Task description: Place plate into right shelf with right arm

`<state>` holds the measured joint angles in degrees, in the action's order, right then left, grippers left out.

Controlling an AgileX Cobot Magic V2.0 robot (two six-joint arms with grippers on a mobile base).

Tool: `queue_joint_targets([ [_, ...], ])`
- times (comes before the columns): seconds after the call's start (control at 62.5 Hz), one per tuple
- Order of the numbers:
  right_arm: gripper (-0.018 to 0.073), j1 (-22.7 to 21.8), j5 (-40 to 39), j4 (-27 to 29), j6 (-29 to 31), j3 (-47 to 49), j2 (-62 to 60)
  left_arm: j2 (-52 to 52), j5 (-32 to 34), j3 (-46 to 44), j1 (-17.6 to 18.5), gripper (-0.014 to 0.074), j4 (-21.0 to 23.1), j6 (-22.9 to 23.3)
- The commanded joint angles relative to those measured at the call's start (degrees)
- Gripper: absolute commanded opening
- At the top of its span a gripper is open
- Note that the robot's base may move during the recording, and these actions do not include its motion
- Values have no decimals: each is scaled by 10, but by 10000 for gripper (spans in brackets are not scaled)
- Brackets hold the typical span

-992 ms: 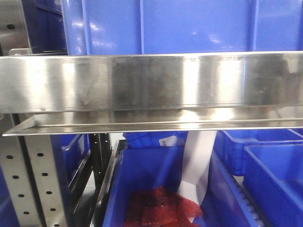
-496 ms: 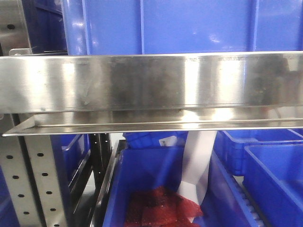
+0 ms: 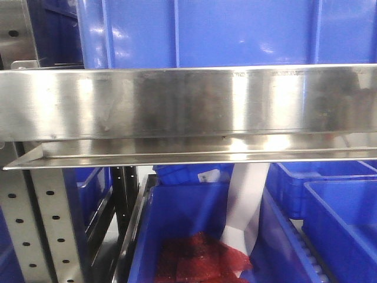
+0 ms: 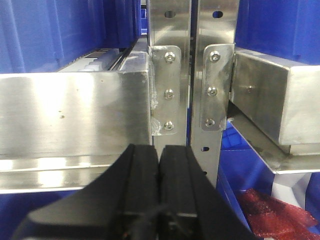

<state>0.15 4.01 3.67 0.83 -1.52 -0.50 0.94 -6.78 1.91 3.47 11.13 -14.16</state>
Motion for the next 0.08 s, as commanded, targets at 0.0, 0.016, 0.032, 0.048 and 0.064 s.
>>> queue_joint_targets([
  [0.0, 29, -3, -57, 2, 2, 3, -9, 5, 48, 4, 0, -47, 4, 2],
  [0.016, 29, -3, -57, 2, 2, 3, -9, 5, 48, 4, 0, -47, 4, 2],
  [0.032, 29, -3, -57, 2, 2, 3, -9, 5, 48, 4, 0, -47, 4, 2],
  [0.048, 29, -3, -57, 2, 2, 3, -9, 5, 48, 4, 0, -47, 4, 2],
  [0.064, 29, -3, -57, 2, 2, 3, -9, 5, 48, 4, 0, -47, 4, 2],
])
